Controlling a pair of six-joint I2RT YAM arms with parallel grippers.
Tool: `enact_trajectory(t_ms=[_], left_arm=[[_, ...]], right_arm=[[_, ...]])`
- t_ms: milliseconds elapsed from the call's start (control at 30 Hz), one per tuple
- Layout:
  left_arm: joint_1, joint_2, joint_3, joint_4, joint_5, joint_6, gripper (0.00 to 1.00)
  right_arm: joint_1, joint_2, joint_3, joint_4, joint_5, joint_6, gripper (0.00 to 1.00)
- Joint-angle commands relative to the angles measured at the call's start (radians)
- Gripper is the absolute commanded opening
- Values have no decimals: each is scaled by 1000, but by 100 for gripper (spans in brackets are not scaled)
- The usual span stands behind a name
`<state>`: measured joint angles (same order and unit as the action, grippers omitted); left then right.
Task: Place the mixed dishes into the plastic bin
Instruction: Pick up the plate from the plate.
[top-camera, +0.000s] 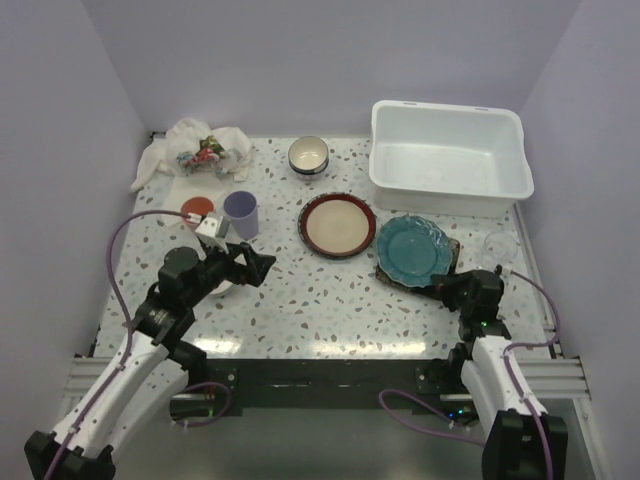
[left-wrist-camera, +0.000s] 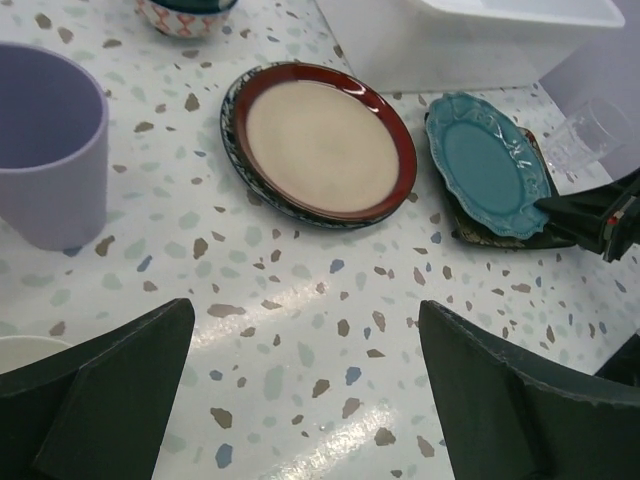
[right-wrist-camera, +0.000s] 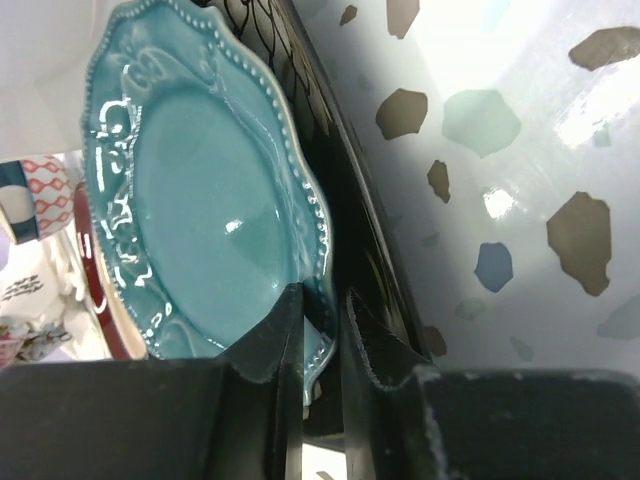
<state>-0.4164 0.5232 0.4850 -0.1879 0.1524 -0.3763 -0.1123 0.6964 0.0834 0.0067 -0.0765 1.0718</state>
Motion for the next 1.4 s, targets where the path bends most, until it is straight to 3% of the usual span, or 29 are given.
enact_trajectory(t_ms=[0, 267, 767, 1233, 1367], left_arm=[[-13, 107, 82, 108, 107, -96, 100], [-61, 313, 132, 263, 139, -231, 100], [-240, 555, 231, 407, 32, -344, 100], [-349, 768, 288, 492, -37, -457, 100], [-377, 862, 340, 466, -62, -548, 99]], right_arm=[[3, -90, 6, -97, -63, -10, 10], [3, -144, 96, -159, -169, 16, 0], [3, -175, 354, -315, -203, -21, 0], [5, -182, 381, -280, -250, 5, 0], [5, -182, 383, -281, -258, 14, 0]])
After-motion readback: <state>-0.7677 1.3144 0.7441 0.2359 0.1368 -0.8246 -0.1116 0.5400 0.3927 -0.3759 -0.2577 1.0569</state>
